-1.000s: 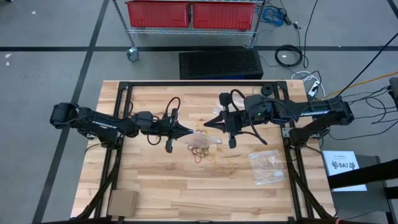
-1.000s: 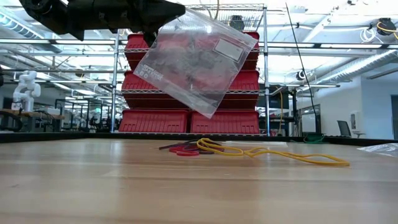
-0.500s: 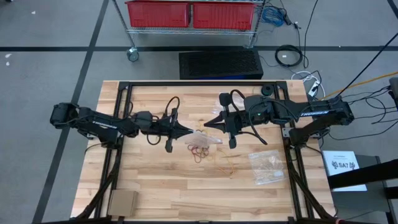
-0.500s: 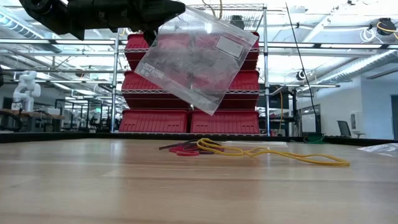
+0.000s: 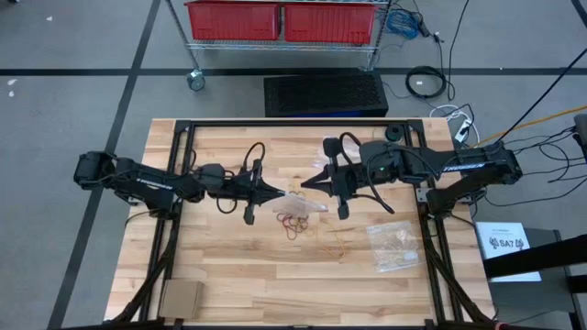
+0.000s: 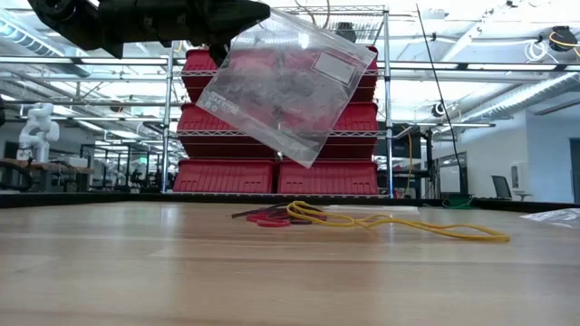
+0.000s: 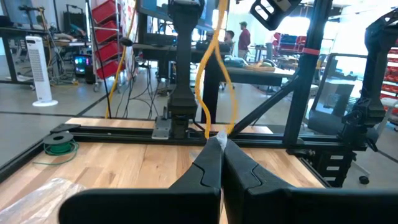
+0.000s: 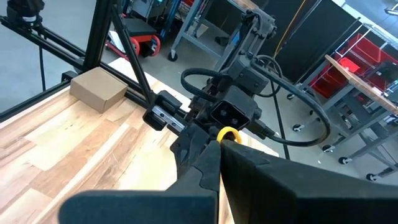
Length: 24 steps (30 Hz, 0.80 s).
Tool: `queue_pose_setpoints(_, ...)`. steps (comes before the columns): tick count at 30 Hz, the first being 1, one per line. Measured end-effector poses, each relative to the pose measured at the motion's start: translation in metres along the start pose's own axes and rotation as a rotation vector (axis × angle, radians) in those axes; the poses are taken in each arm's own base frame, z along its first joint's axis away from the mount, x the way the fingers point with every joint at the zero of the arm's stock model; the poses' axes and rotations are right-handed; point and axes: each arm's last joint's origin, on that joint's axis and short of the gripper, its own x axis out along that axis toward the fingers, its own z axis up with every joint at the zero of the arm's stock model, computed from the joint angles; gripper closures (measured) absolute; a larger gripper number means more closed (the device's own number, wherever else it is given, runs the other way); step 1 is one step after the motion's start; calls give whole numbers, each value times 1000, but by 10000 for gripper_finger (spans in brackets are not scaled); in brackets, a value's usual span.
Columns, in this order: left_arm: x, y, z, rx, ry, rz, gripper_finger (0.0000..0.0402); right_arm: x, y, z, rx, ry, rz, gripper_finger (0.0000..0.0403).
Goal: Sort rubber bands
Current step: Put the yellow rubber band into the top left transparent zip bag
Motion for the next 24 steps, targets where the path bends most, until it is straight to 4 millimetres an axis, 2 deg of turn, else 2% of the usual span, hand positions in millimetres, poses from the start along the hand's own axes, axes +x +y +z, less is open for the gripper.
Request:
queue_pose_setpoints(13, 0, 0, 0, 0, 0, 0, 401, 1, 3, -1, 21, 18, 18, 403)
queue_pose_setpoints(24, 0, 0, 0, -1, -2, 0, 401, 18, 12, -16, 103, 123, 63, 403)
